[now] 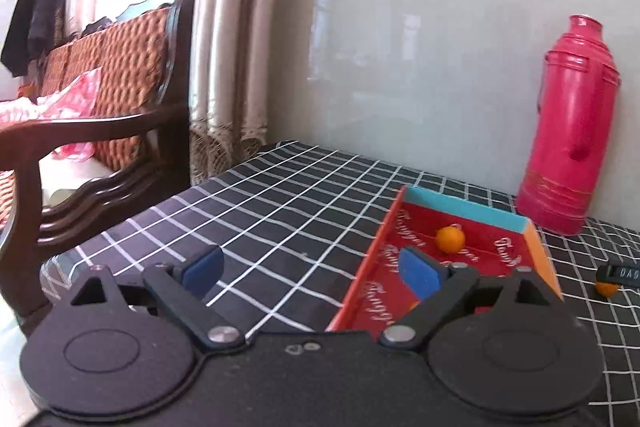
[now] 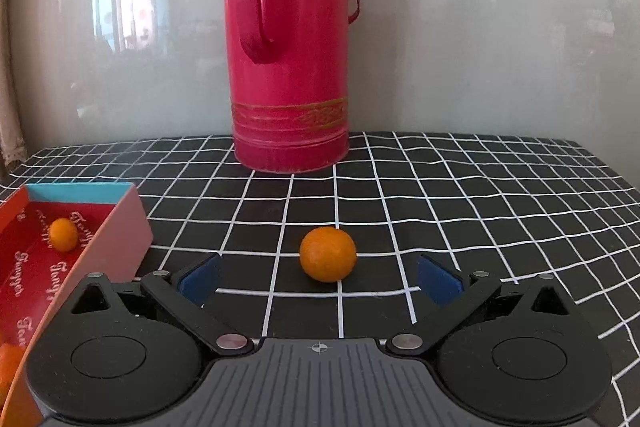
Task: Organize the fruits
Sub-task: 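Reach the right tool to the last mandarin and close on it, then carry the last mandarin into the box and open the right tool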
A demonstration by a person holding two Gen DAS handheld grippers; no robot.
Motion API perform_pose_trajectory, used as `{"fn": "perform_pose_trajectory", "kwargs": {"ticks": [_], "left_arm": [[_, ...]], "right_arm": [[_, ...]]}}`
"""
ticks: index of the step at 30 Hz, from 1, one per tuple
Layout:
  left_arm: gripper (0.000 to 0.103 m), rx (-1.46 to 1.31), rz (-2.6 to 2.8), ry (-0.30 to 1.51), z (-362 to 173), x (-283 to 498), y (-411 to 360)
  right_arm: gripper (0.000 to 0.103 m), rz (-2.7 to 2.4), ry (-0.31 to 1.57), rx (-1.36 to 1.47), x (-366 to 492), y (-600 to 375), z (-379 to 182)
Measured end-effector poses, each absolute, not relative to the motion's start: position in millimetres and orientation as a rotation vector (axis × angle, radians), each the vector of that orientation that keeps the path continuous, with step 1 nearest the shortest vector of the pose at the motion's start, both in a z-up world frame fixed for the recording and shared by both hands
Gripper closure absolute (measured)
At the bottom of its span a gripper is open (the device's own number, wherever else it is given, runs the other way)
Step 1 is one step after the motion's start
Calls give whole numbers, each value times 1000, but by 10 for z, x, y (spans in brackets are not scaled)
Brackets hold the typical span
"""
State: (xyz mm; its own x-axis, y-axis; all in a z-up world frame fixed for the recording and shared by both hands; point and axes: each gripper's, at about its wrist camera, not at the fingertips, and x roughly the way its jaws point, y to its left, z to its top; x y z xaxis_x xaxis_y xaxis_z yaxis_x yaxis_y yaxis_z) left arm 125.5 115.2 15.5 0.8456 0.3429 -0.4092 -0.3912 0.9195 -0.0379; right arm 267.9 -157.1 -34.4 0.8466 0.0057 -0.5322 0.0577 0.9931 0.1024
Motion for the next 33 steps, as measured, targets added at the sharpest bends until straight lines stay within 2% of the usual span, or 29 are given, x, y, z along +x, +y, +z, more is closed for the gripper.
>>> {"fn": "perform_pose_trajectory", "kwargs": {"ticks": [1,3,4,9,13,14,15,21,33], "left_arm": [[15,-125,392,412,141,1252,1178],[15,-130,401,421,130,1250,1221],[15,-133,404,422,128,1232,1237],[15,-141,421,419,124,1190,1302],[15,-155,423,431,106,1196,1317],[15,-158,425,430,105,1196,1321],[15,-159,426,429,107,1194,1324],[15,-168,432,432,97,1198,1338],[15,-172,455,429,106,1172,1389]], "right_arm": [[3,-25,565,123,2728,-1572,-352],[40,-16,593,125,2845,-1567,-376],[45,-12,612,129,2897,-1571,-397],[45,-52,632,115,2995,-1586,-451],[49,-73,671,106,3055,-1604,-514],[56,-70,681,123,3063,-1630,-534],[66,-72,678,124,3061,-1643,-536],[66,-17,666,120,3000,-1594,-513],[66,308,469,192,2455,-1240,-18]]}}
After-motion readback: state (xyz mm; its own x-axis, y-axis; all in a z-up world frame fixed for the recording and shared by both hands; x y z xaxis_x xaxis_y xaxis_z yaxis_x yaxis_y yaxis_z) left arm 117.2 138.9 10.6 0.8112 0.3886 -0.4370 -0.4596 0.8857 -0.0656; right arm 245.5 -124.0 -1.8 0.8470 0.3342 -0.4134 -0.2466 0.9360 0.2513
